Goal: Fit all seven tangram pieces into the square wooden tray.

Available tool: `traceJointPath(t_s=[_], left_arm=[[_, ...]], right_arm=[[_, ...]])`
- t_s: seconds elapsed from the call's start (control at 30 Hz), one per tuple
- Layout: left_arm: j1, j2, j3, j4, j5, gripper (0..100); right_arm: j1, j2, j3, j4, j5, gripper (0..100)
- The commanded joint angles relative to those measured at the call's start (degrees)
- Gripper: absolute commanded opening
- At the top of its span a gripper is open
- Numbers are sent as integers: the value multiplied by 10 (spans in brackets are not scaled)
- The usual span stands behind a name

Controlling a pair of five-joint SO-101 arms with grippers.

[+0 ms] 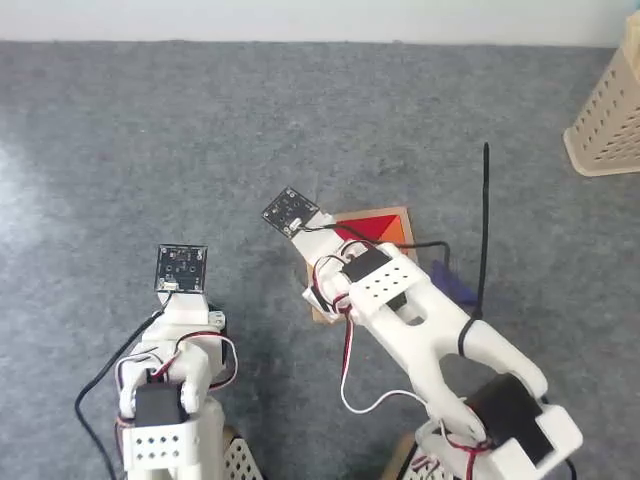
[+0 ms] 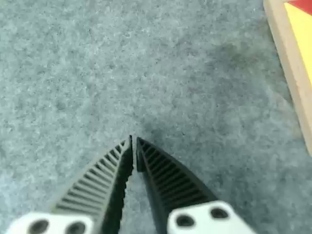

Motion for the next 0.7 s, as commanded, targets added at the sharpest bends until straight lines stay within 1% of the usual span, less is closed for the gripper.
traceJointPath(t_s=[0.0,0.13,0.37,0.5,0.67], left_arm=[[4,-9,-7,2,4,12],[4,-9,-7,2,4,12],[4,-9,-7,2,4,12],[4,-9,-7,2,4,12],[4,-9,-7,2,4,12]], right_arm=[[-1,-6,-32,1,13,6],[6,-29,-35,22,13,6],[94,-178,1,61,13,6],[101,-163,37,62,14,6],[97,-92,37,51,14,6]])
